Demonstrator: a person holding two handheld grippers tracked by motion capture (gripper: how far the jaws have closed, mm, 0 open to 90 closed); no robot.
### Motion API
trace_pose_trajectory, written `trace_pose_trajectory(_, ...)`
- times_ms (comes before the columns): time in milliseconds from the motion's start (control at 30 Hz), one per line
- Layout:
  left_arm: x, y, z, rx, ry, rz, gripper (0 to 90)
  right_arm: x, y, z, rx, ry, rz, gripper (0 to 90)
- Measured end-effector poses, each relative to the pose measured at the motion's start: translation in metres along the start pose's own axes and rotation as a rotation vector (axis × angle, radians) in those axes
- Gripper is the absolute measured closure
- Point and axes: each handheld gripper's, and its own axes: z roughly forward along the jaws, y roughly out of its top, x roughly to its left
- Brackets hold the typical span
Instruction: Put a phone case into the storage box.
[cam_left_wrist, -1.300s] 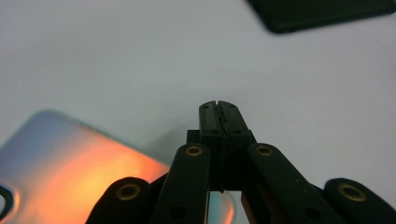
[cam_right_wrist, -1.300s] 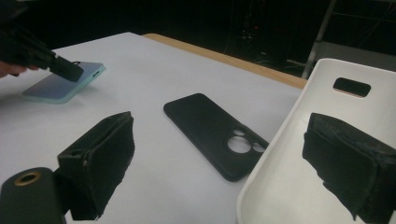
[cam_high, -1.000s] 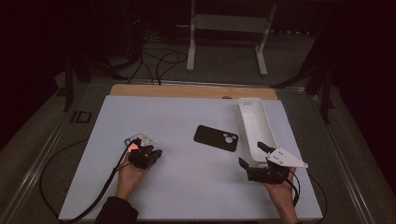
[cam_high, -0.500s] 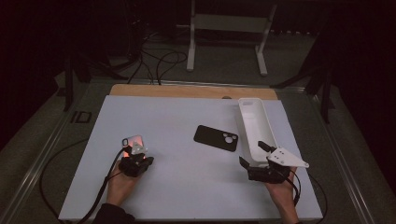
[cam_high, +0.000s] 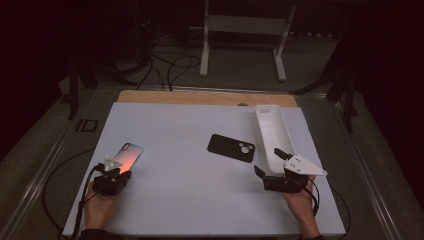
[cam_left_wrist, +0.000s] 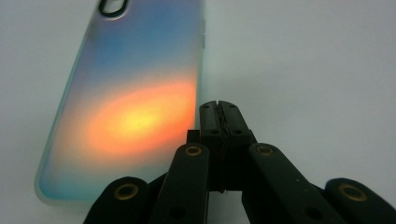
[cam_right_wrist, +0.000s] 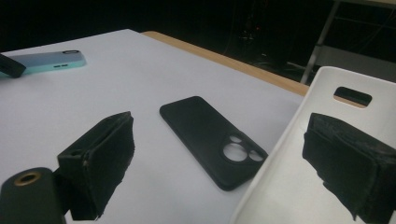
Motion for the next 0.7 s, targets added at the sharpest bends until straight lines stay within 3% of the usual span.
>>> trace_pose_trajectory(300,-0.001,-0.001,0.000,-0.013,0.006,0.011,89.9,-0.001,-0.003,-0.001,-0.002,0.004,0.002,8.9)
trace_pose_trajectory(467,-0.004,0.003,-0.021,-0.209,-0.074,0.023,84.8,0.000,-0.005,-0.002,-0.006,0.005,0.007,8.9)
trace_pose_trajectory(500,-0.004,0.003,-0.021,-0.209,-0.074,0.023,82.5,0.000,-0.005,-0.002,-0.006,0.005,0.007,8.9)
trace_pose_trajectory(533,-0.007,0.004,-0.032,-0.291,-0.093,0.035,78.4,-0.001,-0.005,-0.002,-0.003,0.006,0.010,8.9)
trace_pose_trajectory(633,-0.010,0.003,-0.045,-0.367,-0.152,0.055,69.5,0.000,-0.006,-0.003,-0.003,0.008,0.013,8.9)
trace_pose_trajectory(667,-0.010,0.003,-0.045,-0.367,-0.152,0.055,67.3,0.000,-0.006,-0.004,-0.004,0.011,0.016,8.9)
trace_pose_trajectory(700,-0.013,0.002,-0.053,-0.413,-0.154,0.086,63.3,0.001,-0.007,-0.004,-0.009,0.013,0.017,8.9)
